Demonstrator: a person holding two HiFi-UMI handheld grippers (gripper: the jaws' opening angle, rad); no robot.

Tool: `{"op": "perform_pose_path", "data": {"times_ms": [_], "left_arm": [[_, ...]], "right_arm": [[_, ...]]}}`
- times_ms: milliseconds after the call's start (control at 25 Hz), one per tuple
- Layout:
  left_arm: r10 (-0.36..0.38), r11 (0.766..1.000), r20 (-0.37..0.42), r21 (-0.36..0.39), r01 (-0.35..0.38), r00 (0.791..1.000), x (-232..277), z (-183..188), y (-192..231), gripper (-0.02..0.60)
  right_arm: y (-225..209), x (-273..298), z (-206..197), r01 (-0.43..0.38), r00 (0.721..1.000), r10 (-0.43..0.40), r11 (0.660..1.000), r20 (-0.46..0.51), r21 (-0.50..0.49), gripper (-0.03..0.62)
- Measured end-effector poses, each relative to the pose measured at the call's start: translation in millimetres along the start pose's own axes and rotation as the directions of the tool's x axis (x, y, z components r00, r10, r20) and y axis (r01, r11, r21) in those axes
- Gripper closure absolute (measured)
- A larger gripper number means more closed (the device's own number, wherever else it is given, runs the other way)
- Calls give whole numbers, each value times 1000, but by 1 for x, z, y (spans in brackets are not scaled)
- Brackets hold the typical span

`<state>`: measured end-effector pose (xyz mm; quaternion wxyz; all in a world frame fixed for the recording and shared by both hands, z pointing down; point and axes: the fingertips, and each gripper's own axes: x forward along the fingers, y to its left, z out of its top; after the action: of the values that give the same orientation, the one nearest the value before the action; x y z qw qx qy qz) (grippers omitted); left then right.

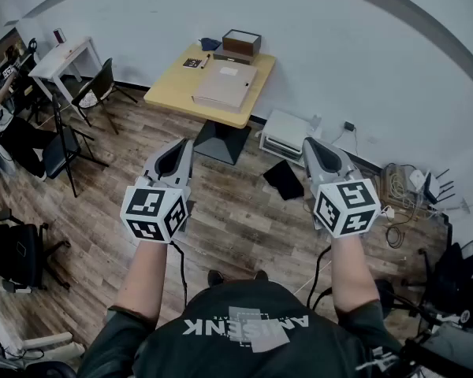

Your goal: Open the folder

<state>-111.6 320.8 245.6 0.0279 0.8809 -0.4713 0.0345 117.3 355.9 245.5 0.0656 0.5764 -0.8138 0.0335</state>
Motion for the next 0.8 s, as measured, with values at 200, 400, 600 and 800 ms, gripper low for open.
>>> {"op": "perform_pose_path", "data": {"times_ms": [200,400,600,800], "left_arm": [[22,1000,17,-19,-21,1000,-3,3,7,580],[30,999,28,-15,-30,999,-5,6,11,580],[24,1000,24,-2,-24,999,-7,5,14,580],[22,1000,24,8,-22,999,-10,3,21,580]], "right_arm": [[5,0,1,-3,1000,3,1000,-3,-10,591],[5,1,2,6,1000,-6,1000,-3,-9,591],[9,4,1,14,1000,-14,1000,-4,-8,589],[20,6,2,4,1000,-5,1000,-2,-14,589]]}}
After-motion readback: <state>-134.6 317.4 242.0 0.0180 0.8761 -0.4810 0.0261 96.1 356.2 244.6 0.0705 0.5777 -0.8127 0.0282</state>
